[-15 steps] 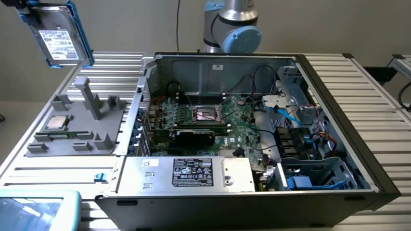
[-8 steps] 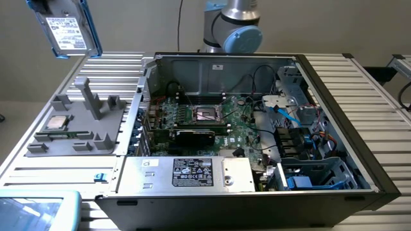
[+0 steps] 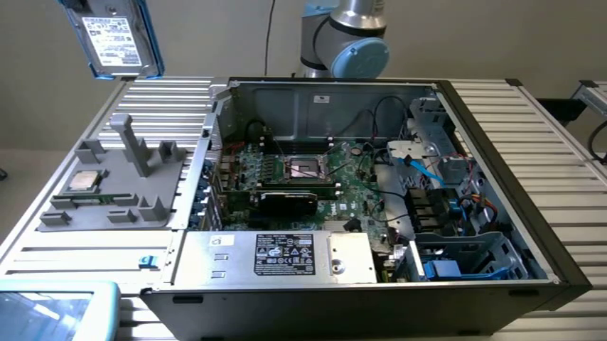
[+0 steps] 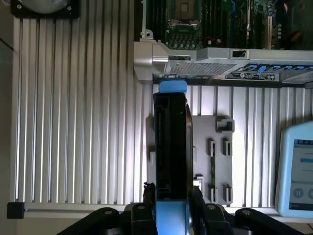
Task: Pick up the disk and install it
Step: 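Pick up the disk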
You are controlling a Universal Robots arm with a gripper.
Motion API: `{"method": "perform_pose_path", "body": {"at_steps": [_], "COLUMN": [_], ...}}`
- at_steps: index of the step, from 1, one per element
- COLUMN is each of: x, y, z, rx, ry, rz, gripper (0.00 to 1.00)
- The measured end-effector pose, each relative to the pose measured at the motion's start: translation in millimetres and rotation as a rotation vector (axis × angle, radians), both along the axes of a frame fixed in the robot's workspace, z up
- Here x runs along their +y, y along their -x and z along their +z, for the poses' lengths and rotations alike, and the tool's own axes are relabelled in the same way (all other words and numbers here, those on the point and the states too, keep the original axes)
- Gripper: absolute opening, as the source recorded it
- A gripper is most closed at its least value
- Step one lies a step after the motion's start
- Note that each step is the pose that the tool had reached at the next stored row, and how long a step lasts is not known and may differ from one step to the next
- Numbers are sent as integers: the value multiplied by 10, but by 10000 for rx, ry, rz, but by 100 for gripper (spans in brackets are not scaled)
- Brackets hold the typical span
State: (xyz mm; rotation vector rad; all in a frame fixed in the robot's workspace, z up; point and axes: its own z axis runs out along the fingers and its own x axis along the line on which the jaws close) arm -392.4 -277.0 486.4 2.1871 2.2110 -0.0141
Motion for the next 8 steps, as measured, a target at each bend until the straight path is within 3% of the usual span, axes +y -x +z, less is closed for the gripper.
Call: {"method": "perform_pose_path", "body": {"at_steps": [3,8], "x": [-1,-17], "y": [-10,-228], "z": [0,2], "rx": [-1,7], "ry": [0,0], "rz": [0,0], "gripper": [37,37]}}
